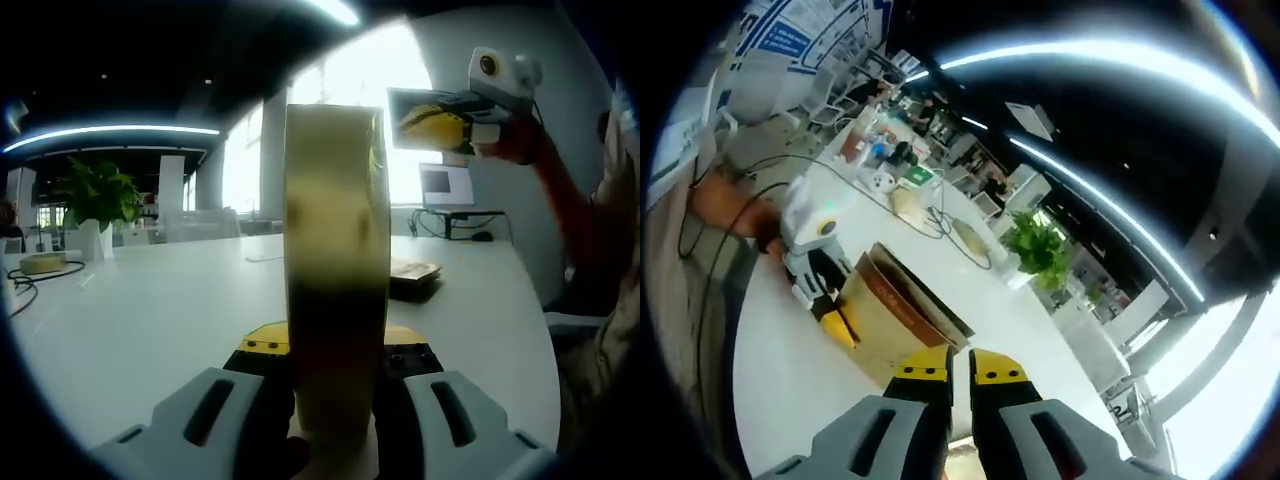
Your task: Extract single mask from mask box in order stack masks on table
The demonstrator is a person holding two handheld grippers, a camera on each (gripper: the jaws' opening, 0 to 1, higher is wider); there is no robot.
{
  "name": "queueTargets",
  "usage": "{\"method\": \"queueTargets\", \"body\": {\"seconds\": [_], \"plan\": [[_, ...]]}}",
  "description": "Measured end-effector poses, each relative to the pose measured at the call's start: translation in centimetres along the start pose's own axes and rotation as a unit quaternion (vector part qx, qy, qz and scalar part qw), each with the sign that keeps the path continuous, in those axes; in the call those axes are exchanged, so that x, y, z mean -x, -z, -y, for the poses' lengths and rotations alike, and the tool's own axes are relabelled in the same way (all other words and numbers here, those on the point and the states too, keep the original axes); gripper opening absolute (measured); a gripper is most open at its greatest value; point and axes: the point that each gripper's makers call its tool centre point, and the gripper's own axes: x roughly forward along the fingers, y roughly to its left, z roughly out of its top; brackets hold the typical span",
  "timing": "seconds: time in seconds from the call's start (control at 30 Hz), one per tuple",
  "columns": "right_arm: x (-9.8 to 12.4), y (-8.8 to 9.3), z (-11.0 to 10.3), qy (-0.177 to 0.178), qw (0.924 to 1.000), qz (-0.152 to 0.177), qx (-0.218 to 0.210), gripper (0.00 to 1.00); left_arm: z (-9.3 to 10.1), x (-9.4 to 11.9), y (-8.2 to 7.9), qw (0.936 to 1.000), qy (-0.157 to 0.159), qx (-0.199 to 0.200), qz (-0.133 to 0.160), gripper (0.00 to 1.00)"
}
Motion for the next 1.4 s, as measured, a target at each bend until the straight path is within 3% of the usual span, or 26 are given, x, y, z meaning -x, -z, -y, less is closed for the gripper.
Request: {"method": "queueTargets", "body": {"seconds": [0.43, 0.63, 1.4], "plan": [[-1.5, -2.0, -1.3, -0.038, 0.9971, 0.001, 0.066, 0.06, 0.0, 0.0, 0.0, 1.0, 0.0, 0.0, 0.0, 0.2], [-2.4, -2.1, -2.1, -0.058, 0.9939, -0.007, 0.094, 0.06, 0.0, 0.0, 0.0, 1.0, 0.001, 0.0, 0.0, 0.2], [-4.7, -2.7, -3.7, -0.132, 0.9816, -0.03, 0.135, 0.05, 0.0, 0.0, -0.1, 1.0, 0.001, 0.001, 0.001, 0.2]]}}
